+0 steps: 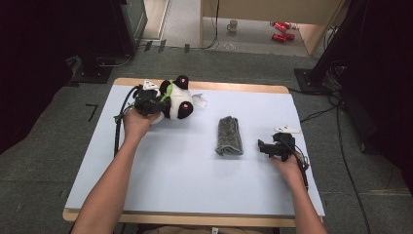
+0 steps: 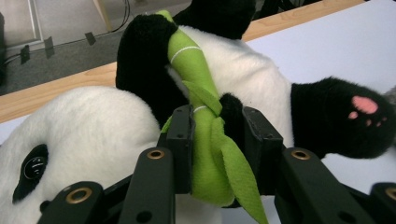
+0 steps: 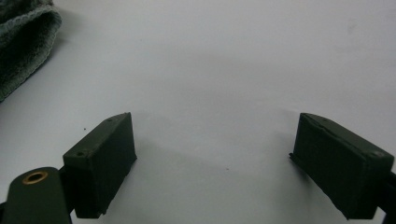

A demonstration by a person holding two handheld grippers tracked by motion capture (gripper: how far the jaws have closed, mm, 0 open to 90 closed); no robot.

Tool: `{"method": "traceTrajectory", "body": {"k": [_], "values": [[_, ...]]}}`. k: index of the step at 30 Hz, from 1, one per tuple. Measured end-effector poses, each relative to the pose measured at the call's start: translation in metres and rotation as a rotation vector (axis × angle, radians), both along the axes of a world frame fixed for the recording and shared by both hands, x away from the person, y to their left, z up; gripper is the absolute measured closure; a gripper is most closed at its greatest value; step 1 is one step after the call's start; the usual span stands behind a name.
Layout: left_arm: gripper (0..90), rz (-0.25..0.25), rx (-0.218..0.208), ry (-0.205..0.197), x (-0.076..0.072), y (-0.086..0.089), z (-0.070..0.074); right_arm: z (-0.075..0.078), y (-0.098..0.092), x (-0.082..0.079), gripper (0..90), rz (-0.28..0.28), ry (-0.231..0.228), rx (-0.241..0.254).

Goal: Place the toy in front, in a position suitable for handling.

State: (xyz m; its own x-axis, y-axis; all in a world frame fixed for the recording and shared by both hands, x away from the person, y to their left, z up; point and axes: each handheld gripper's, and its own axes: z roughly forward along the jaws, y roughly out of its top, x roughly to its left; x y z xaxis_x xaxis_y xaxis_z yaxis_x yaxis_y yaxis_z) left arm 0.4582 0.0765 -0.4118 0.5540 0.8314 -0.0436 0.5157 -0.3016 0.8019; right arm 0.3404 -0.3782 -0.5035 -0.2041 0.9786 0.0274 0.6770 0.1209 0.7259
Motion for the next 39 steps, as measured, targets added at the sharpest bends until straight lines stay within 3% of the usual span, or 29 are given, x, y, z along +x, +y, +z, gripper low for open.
{"method": "traceTrajectory", "body": {"k": [2, 6, 9, 12, 26, 36, 39], "values": [[69.0, -0.005, 0.002, 0.003, -0.004, -0.002, 0.005, 0.0, -0.001, 0.0, 12.0, 0.003, 0.002, 0.003], [69.5, -0.028, -0.043, 0.06, -0.013, -0.007, 0.013, 0.0, -0.002, 0.001, 11.5, 0.019, 0.005, 0.001], [69.5, -0.034, -0.053, 0.072, -0.018, -0.01, 0.016, 0.0, -0.002, 0.002, 11.6, 0.026, 0.005, -0.004], [69.4, -0.045, -0.089, 0.098, -0.032, -0.014, 0.021, 0.0, -0.003, 0.001, 12.4, 0.024, 0.003, 0.005], [69.0, -0.065, -0.1, 0.148, -0.075, -0.024, 0.032, 0.0, -0.003, 0.002, 11.8, 0.033, 0.0, 0.001], [68.9, -0.074, -0.105, 0.167, -0.103, -0.029, 0.026, 0.0, -0.003, 0.001, 11.7, 0.032, 0.0, 0.0], [68.7, -0.087, -0.135, 0.196, -0.109, -0.03, 0.025, -0.001, -0.003, 0.002, 11.6, 0.03, 0.0, -0.004]]}}
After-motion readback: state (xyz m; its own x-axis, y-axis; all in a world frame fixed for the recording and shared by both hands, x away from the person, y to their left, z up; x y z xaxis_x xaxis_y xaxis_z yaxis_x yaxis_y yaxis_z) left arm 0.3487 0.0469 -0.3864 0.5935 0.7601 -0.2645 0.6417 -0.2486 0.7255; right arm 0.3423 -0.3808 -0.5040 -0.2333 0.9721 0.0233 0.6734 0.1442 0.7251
